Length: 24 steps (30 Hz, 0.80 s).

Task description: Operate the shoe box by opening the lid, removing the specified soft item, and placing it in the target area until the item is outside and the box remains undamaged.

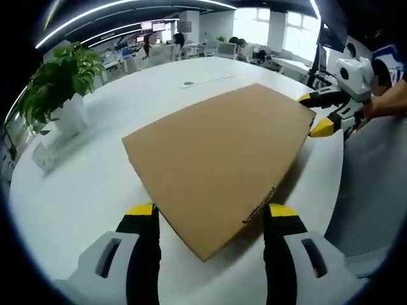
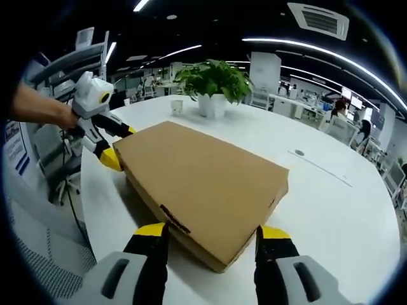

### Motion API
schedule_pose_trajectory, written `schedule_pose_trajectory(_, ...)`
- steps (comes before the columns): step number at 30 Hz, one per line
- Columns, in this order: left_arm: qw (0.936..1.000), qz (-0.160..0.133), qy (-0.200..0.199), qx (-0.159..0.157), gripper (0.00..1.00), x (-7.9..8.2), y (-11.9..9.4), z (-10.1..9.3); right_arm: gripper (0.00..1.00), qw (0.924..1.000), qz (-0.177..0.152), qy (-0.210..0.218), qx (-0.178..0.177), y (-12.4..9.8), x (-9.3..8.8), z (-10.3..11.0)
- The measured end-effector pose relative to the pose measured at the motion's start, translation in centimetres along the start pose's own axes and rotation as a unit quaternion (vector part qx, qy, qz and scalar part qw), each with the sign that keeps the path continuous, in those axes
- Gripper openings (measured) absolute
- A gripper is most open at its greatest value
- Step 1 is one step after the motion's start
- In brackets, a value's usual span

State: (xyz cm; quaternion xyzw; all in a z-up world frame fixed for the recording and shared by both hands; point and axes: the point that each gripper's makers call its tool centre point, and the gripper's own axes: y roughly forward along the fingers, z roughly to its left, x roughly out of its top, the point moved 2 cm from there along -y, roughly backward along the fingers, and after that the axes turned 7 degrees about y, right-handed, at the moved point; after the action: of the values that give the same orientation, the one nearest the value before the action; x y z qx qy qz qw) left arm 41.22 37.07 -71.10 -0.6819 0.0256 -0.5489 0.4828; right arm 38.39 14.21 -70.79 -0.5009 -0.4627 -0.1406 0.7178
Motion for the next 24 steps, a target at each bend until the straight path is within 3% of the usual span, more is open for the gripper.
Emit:
schedule_pose_trajectory(6,0.9996,-0.017,-0.008,0.019,0.62,-0.2,-0.4,-0.1,0.50,0.9995,-0.008,-0.031,-0.001,-0.1,-0.4,-0.2)
schedule_pose_trajectory(14,0.9990,-0.024,-0.019,0.032,0.56,-0.3,-0.9,-0.1,0.50,0.9998,-0.006,-0.021,0.002,-0.2,-0.2,-0.2)
schedule_pose_trajectory(24,0.9990,-0.026,-0.023,0.029,0.57,0.3,-1.4,0.0,0.50,0.9998,-0.010,-0.001,0.018,-0.9,0.8,-0.2)
